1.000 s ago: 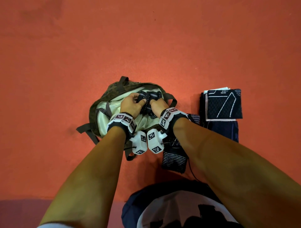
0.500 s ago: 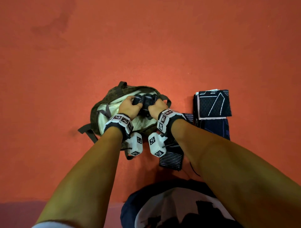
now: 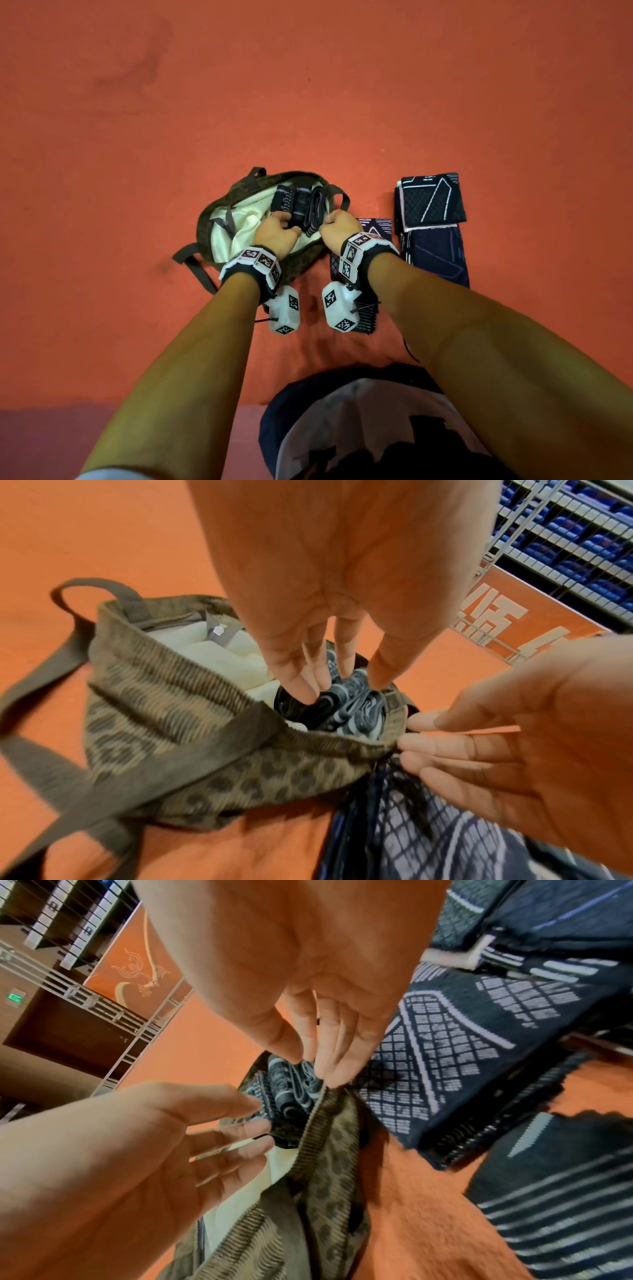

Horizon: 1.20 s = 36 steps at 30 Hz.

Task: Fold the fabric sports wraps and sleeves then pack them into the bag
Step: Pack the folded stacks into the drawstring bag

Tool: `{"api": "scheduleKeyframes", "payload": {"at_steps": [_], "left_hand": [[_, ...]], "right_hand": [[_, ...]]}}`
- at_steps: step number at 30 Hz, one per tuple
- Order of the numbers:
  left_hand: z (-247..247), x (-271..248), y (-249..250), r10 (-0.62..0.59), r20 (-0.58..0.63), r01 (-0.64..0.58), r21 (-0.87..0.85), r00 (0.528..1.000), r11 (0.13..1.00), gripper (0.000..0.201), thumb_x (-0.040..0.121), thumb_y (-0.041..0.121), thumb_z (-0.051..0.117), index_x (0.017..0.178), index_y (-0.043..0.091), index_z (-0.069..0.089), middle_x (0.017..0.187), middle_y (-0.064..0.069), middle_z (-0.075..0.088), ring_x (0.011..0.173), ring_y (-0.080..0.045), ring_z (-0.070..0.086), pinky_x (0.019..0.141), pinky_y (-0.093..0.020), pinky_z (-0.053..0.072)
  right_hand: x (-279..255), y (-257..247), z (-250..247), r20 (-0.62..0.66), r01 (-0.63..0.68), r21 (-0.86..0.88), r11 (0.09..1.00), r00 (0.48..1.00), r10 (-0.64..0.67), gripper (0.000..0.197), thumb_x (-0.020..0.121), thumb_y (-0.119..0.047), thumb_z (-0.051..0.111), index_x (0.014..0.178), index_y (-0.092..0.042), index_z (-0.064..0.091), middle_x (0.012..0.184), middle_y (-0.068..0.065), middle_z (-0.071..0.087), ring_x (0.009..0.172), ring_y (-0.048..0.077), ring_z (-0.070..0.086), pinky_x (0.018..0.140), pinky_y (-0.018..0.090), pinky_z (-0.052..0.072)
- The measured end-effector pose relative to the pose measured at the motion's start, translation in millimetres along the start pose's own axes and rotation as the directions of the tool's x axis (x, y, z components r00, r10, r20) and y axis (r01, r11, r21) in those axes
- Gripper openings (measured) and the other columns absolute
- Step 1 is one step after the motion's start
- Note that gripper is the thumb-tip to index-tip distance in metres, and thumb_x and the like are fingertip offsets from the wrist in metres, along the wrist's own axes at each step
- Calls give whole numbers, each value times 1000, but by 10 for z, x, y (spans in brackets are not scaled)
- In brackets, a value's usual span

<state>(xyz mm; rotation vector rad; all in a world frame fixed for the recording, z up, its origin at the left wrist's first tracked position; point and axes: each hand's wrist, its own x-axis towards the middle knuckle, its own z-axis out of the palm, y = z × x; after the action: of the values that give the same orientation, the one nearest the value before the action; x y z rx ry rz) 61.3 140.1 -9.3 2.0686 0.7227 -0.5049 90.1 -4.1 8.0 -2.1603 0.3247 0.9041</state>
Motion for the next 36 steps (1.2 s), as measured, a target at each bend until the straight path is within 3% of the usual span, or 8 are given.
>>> {"api": "scheduleKeyframes", "payload": {"at_steps": [4, 10, 14, 19, 24, 27, 31, 36], "left_hand": [[142, -193, -108, 23, 16, -24, 59, 1000, 998, 38, 92, 21, 62, 129, 17, 56, 118, -3, 65, 108, -24, 62, 99, -36, 48], [396, -379, -283, 21, 56, -25, 76, 998, 997, 19, 89, 8, 52, 102, 18, 61, 67, 6, 56, 72, -16, 53, 74, -28, 45], [588, -440, -419, 16, 133, -34, 136, 991, 990, 12, 88, 13, 58, 95, 22, 62, 70, 8, 58, 70, -15, 55, 75, -23, 42], [887, -507, -587, 4, 205, -38, 166, 979, 985, 10, 90, 13, 58, 96, 20, 64, 86, 4, 66, 81, -17, 59, 75, -21, 46], [1142, -537, -726, -60, 286, -3, 216, 956, 976, 20, 89, 10, 59, 109, 16, 56, 97, -5, 66, 97, -25, 62, 82, -26, 46], [1264, -527, -842, -125, 318, 49, 238, 940, 970, 46, 87, 20, 63, 130, 15, 46, 115, -8, 67, 107, -27, 63, 93, -34, 50], [1387, -527, -902, -143, 339, 69, 222, 930, 973, 57, 88, 21, 65, 138, 15, 39, 120, -10, 66, 110, -30, 63, 99, -41, 51], [1465, -476, -879, -170, 335, 115, 177, 927, 977, 58, 87, 16, 67, 138, 14, 39, 117, -7, 67, 109, -27, 63, 100, -42, 50]], "right_hand": [[-178, 187, 28, -1, -32, 73, 997, 999, 32, 22, 91, -16, 53, 106, -13, 69, 107, 11, 69, 102, 31, 64, 94, 37, 52], [16, 721, 256, 35, -91, 168, 982, 996, 86, 9, 71, -25, 53, 69, -20, 60, 94, 8, 73, 91, 30, 69, 90, 47, 57], [60, 1031, 345, 56, -138, 211, 968, 990, 129, 20, 64, -25, 47, 67, -16, 64, 83, 12, 74, 84, 36, 71, 83, 50, 59], [-302, 1141, 212, 174, -207, 240, 948, 970, 168, 24, 93, -2, 51, 72, -12, 57, 74, 9, 62, 58, 17, 61, 52, 23, 50], [-352, 1377, 249, 175, -216, -3, 976, 961, 213, 15, 89, -14, 56, 81, -7, 66, 84, 7, 68, 88, 29, 68, 82, 38, 58], [-453, 1433, 204, 86, -201, -32, 979, 975, 203, 20, 89, -10, 52, 72, -20, 53, 77, -1, 58, 85, 26, 61, 76, 30, 47], [-454, 1534, 216, 54, -208, -32, 978, 976, 209, 18, 89, -9, 53, 102, -20, 59, 113, 7, 65, 99, 26, 60, 80, 26, 43], [-429, 1565, 261, -35, -253, -115, 961, 968, 250, 37, 89, -7, 53, 126, -10, 55, 141, 16, 37, 122, 35, 49, 98, 31, 43]]}}
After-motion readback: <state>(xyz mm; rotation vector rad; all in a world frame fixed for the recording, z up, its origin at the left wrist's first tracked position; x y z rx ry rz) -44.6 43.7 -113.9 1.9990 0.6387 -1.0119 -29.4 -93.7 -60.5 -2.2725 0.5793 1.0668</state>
